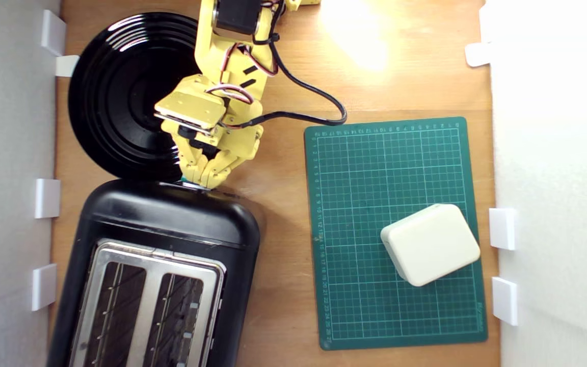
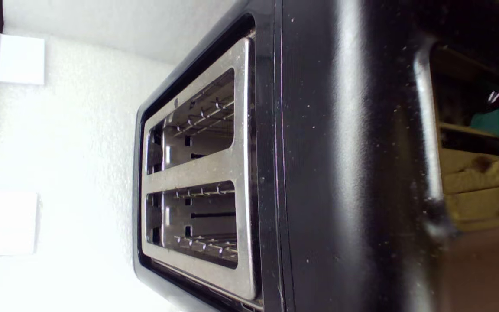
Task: Start toaster
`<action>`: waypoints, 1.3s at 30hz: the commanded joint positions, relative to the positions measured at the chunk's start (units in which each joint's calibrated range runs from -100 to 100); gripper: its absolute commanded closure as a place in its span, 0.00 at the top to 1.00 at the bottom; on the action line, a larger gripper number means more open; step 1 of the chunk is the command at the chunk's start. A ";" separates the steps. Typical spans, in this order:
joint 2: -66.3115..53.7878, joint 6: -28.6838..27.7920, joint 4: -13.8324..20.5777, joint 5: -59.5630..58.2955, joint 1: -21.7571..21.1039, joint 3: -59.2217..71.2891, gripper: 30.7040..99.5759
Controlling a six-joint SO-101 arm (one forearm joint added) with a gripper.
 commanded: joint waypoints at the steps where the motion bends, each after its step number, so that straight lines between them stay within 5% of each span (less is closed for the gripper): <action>1: 1.07 0.66 -1.32 -4.48 2.79 5.07 0.01; 11: 4.40 3.33 -6.67 -5.51 3.90 10.97 0.01; 34: 23.55 2.91 -6.86 -5.60 3.98 10.07 0.01; 39: 24.38 3.17 -9.67 -5.42 3.98 7.70 0.01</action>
